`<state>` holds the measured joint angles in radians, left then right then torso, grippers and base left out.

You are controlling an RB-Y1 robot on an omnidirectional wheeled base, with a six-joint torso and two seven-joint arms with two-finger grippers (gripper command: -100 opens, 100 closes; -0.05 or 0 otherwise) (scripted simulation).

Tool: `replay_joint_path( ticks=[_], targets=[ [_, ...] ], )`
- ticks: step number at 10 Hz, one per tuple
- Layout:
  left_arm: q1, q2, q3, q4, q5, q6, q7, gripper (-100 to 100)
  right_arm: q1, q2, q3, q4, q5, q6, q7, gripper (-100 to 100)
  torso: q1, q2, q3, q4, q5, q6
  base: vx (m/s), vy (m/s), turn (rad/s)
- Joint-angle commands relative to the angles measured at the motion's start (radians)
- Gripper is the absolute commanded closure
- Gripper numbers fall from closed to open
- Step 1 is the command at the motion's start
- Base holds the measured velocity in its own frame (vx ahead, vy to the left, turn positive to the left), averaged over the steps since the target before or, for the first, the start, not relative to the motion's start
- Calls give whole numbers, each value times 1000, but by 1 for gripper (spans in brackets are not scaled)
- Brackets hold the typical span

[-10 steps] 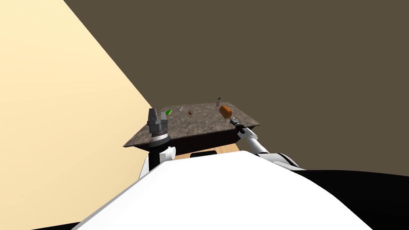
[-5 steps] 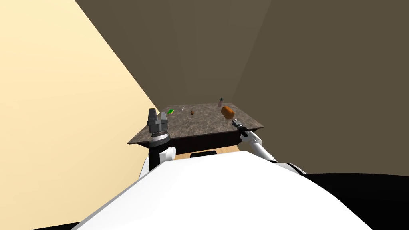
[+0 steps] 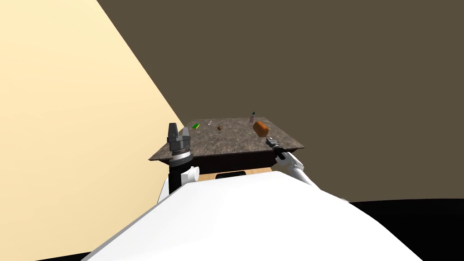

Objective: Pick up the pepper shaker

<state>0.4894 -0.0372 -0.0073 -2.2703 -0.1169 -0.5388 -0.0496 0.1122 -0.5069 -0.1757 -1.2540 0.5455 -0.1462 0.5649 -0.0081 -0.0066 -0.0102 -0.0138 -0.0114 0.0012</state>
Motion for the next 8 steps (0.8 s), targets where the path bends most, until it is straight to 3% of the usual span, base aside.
replay_joint_path(
  ticks=[1, 2, 5, 7, 8],
  targets=[
    [0, 0, 0, 0, 0, 0, 0, 0, 19, -5, 5, -46, -2, 16, -8, 100, 0, 0, 0, 0, 0, 0, 8, -7, -28],
    [0, 0, 0, 0, 0, 0, 0, 0, 66, -5, -11, -80, -1, 35, -19, 100, 0, 0, 0, 0, 0, 0, 18, -8, 114],
    [0, 0, 0, 0, 0, 0, 0, 0, 148, -5, -27, -171, -1, 55, -30, 100, 0, 0, 0, 0, 0, -1, 20, -14, 105],
    [0, 0, 0, 0, 0, 0, 0, 0, 146, -8, -23, -183, -2, 63, -33, 100, 1, 1, 1, 1, 0, 0, 5, -4, -6],
    [0, 0, 0, 0, 0, 0, 0, 0, 148, -8, -23, -186, -2, 63, -33, 0, 1, 1, 1, 0, 0, 0, 0, 0, 0]
  ],
)
